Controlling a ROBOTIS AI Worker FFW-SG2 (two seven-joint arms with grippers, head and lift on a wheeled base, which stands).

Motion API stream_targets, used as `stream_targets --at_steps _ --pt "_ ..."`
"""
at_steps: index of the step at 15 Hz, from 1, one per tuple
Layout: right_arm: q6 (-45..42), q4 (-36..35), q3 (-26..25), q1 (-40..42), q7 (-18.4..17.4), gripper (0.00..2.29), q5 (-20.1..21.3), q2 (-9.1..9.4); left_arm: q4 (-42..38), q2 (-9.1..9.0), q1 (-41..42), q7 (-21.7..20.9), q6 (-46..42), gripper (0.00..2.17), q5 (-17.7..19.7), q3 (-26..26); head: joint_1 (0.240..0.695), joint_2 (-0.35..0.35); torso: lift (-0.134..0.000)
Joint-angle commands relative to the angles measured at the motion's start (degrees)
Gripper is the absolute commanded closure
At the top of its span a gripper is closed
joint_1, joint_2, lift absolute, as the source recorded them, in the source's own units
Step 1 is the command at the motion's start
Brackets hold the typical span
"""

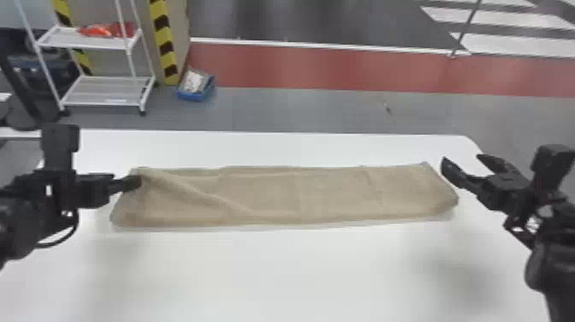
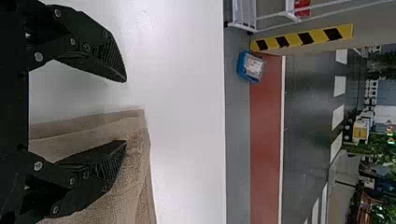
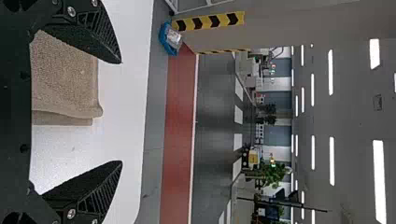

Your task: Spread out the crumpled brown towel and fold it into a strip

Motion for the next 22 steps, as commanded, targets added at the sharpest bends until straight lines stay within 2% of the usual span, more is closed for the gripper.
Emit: stream_targets --at_steps 1,6,8,12,13,18,22 --pt "0.03 0.4 0.06 -0.11 0.0 0.13 0.16 -0.11 -1.41 0.01 0.43 -0.03 0.21 0.5 1.64 0.07 0.695 -0.108 -0.124" --pt "0.03 0.49 -0.29 0.15 0.0 0.13 -0.28 -0.81 -1.5 0.01 0.25 -0.47 1.44 0.52 0.94 -0.19 0.695 -0.123 -0.124" --pt "0.03 0.49 -0.29 0.15 0.0 0.13 -0.28 -0.81 -1.5 -0.08 0.34 -1.34 1.44 0.73 0.77 -0.37 0.695 -0.128 -0.124" --pt "0.03 0.93 -0.11 -0.03 0.0 0.13 -0.28 -0.9 -3.17 -0.08 0.96 -1.96 1.62 0.73 0.94 -0.11 0.695 -0.135 -0.124" --pt "-0.14 1.02 -0.11 -0.03 0.0 0.13 -0.28 -0.9 -3.78 -0.08 1.13 -2.31 1.62 1.0 1.12 0.07 0.695 -0.135 -0.124" --pt "-1.55 2.6 0.06 -0.47 -0.26 0.13 0.16 -0.99 -6.86 -0.08 2.89 -2.84 1.79 1.02 2.17 1.65 0.695 -0.141 -0.124" --pt "-1.55 5.67 2.96 -2.4 -3.25 0.13 1.65 -1.34 -7.56 -0.08 3.59 -2.84 1.79 1.02 2.08 2.53 0.695 -0.139 -0.124"
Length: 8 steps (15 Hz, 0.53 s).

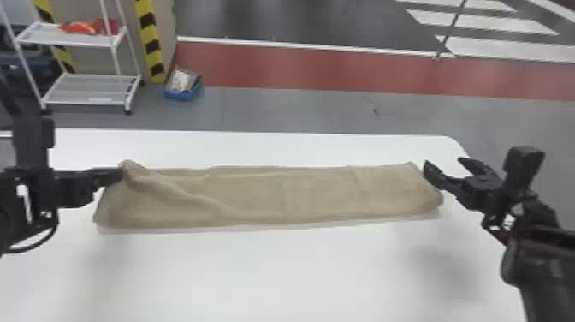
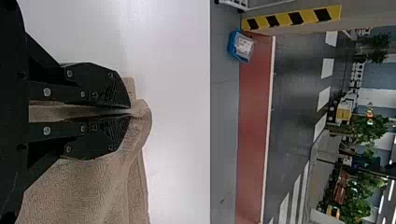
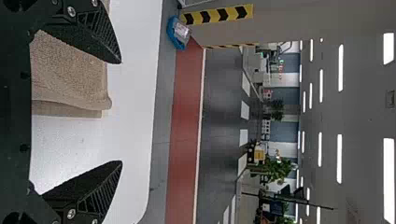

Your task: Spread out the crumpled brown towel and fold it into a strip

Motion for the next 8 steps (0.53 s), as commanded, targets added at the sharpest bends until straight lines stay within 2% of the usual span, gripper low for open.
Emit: stream_targets --at_steps 1,3,5,8 --pt "-0.18 3.12 2.02 -2.43 -0.93 0.13 1.52 -0.28 -0.04 0.0 0.07 0.0 0.0 1.02 -0.03 0.1 0.695 -0.136 -0.124" --pt "-0.35 6.73 3.69 -5.42 -3.39 0.14 3.28 -0.37 -0.13 0.0 0.16 0.0 0.0 1.02 -0.12 0.01 0.695 -0.131 -0.124" --pt "1.23 10.07 4.39 -8.15 -5.06 0.34 3.45 -0.37 -0.04 0.0 0.6 -0.09 0.0 1.02 -0.29 0.01 0.695 -0.125 -0.124" --pt "6.85 10.95 4.66 -9.2 -5.06 0.41 5.56 -0.45 -0.04 0.09 0.69 -0.35 -0.18 1.02 -0.38 0.28 0.695 -0.122 -0.124"
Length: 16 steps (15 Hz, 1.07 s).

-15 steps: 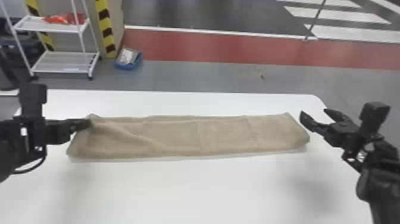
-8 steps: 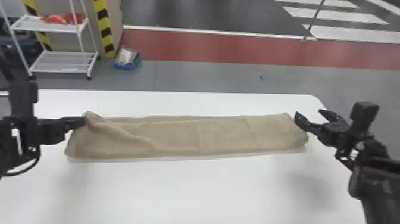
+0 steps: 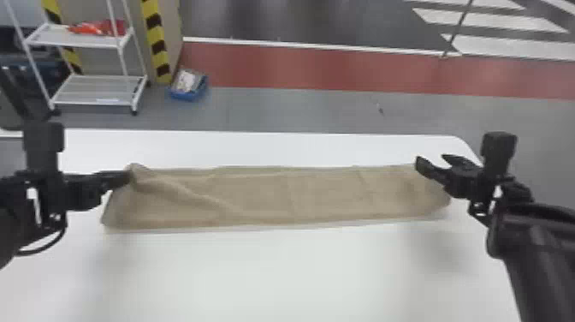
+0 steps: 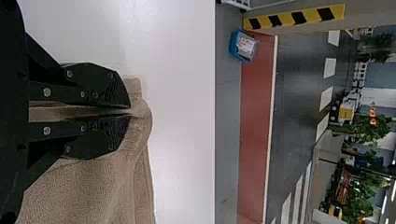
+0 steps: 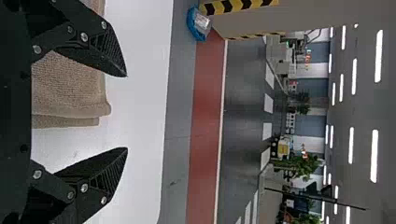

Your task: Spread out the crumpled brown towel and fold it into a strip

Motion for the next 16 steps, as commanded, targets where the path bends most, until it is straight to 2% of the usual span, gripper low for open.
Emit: stream_targets --at_steps 1,4,7,16 --pt "5.02 0.24 0.09 -0.29 0.1 0.42 1.02 -0.15 0.04 0.21 0.03 0.0 -0.06 1.02 -0.07 0.19 0.695 -0.12 -0.124" --pt "8.71 0.24 0.0 0.06 0.36 0.44 1.2 -1.03 0.12 0.39 -0.06 0.0 -0.23 1.02 -0.07 0.19 0.695 -0.121 -0.124" --pt "8.71 0.24 0.0 0.32 1.59 0.59 1.2 -1.38 0.12 0.39 -0.14 0.0 -0.23 1.02 -0.16 0.02 0.695 -0.128 -0.124" --pt "8.71 -0.38 0.09 0.5 2.03 0.59 0.23 -1.38 0.04 0.56 0.3 -0.09 0.12 1.02 -0.25 -0.16 0.695 -0.127 -0.124"
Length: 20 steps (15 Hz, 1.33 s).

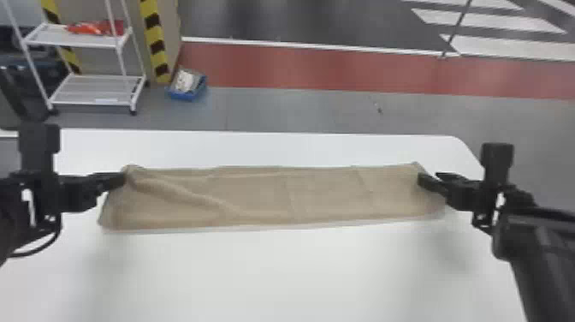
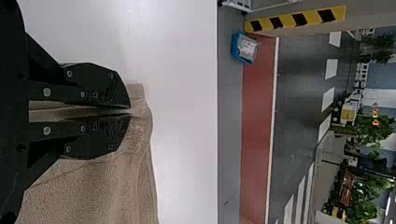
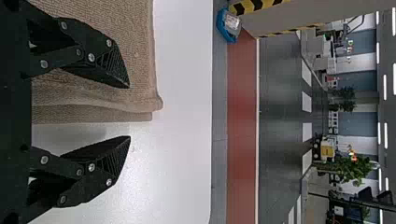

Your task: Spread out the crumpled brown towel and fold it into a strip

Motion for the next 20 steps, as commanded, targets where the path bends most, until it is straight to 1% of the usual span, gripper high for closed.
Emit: stream_targets --at_steps 1,2,4,6,7,8,10,11,12,13,14,15,17,20 --pt "0.18 -0.15 -0.07 -0.17 0.22 0.63 0.44 0.0 0.0 0.0 0.07 0.0 0.07 1.02 -0.05 -0.2 0.695 -0.127 -0.124" --pt "1.23 -0.15 0.02 -0.7 1.1 0.8 0.61 0.0 0.0 0.0 0.07 0.0 0.07 1.02 -0.05 -0.2 0.695 -0.127 -0.124" --pt "1.41 -0.15 0.19 -1.32 1.89 0.94 0.96 -0.09 0.0 0.09 0.07 0.0 0.07 1.02 -0.05 -0.2 0.695 -0.125 -0.124" --pt "1.41 -0.15 0.28 -1.4 2.51 0.99 1.14 -0.09 0.0 0.0 -0.02 0.0 -0.11 1.02 -0.05 -0.2 0.695 -0.123 -0.124" --pt "1.41 -0.06 0.28 -1.4 3.03 1.19 1.14 -0.09 0.0 0.09 -0.02 0.0 -0.11 1.02 -0.05 -0.2 0.695 -0.121 -0.124" --pt "1.41 -0.06 0.28 -1.49 3.03 1.25 1.23 -0.26 0.0 0.09 -0.02 0.0 -0.11 1.02 -0.13 -0.11 0.695 -0.12 -0.124" --pt "1.41 -0.06 0.19 -1.4 2.94 1.24 1.05 -0.35 0.0 0.18 0.07 0.0 0.07 1.02 -0.05 -0.11 0.695 -0.119 -0.124" --pt "1.23 -0.15 0.28 -0.88 2.42 0.91 0.96 -0.26 0.0 0.18 -0.02 0.0 -0.11 1.02 -0.05 -0.11 0.695 -0.119 -0.124" --pt "1.41 -0.23 0.63 -0.88 2.68 0.85 1.23 -0.26 0.0 0.18 -0.02 0.0 0.07 1.02 -0.13 -0.2 0.695 -0.119 -0.124" --pt "1.41 -0.23 0.63 -0.88 2.94 0.93 1.23 -0.35 0.0 0.18 0.07 0.0 -0.11 1.02 -0.13 -0.2 0.695 -0.12 -0.124" --pt "1.41 -0.23 0.46 -0.96 3.03 1.26 1.4 -0.44 0.0 0.09 0.07 0.0 -0.11 1.02 -0.13 -0.2 0.695 -0.119 -0.124" --pt "1.58 -0.23 0.37 -1.14 3.12 1.44 1.4 -0.44 0.0 0.09 0.07 0.0 -0.11 1.02 -0.13 -0.2 0.695 -0.118 -0.124" --pt "1.41 -0.23 0.28 -0.96 3.74 1.45 1.05 -0.35 0.0 0.18 0.07 0.0 -0.11 1.02 -0.22 0.07 0.695 -0.119 -0.124" --pt "1.06 -0.5 -0.42 -0.53 3.74 1.45 0.53 -0.35 0.0 0.18 0.07 0.35 -0.11 1.02 -0.4 0.24 0.695 -0.116 -0.124"
